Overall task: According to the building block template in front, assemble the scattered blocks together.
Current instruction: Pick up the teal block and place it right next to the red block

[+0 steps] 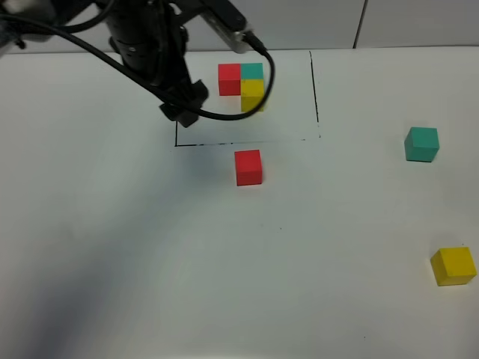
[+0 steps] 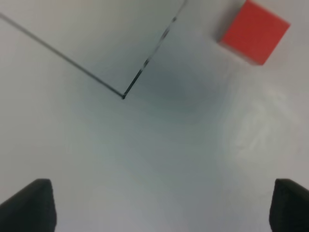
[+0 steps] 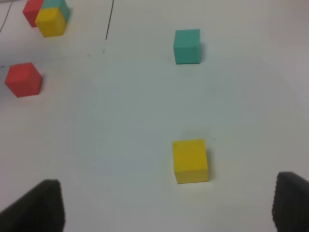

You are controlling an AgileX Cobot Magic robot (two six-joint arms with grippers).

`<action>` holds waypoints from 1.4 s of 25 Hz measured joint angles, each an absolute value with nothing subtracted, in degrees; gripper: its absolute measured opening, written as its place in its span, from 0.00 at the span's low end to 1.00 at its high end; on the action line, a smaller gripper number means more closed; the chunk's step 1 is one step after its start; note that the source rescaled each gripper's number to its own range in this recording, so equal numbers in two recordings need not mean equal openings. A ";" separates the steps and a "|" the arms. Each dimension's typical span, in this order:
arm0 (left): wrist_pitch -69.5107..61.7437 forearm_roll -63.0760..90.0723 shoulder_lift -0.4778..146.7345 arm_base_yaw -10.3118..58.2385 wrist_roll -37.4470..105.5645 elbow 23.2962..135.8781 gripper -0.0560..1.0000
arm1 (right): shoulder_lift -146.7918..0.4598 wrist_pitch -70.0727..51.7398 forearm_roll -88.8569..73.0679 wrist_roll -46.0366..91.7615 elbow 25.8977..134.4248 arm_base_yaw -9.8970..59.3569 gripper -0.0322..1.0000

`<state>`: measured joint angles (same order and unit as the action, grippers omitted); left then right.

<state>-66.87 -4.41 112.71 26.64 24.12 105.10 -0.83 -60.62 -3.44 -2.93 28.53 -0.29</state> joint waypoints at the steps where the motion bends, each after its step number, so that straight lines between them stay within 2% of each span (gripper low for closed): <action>1: -65.53 -4.41 110.94 25.17 23.57 102.60 1.00 | -0.83 -60.62 -3.44 -2.93 28.53 -0.29 0.76; 11: -53.22 -3.98 85.80 14.84 14.16 75.82 1.00 | -0.83 -60.62 -3.44 -2.98 28.53 -0.29 0.76; 23: -55.37 -8.23 61.55 14.63 -4.47 57.31 0.98 | -0.83 -60.62 -3.44 -2.98 28.53 -0.29 0.76; 35: -56.10 -8.99 36.26 14.63 -10.21 45.04 0.97 | -0.83 -60.62 -3.46 -2.98 28.53 -0.29 0.76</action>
<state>-56.10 -8.99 36.26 14.63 -10.21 45.04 -0.83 -60.62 -3.46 -2.98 28.53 -0.29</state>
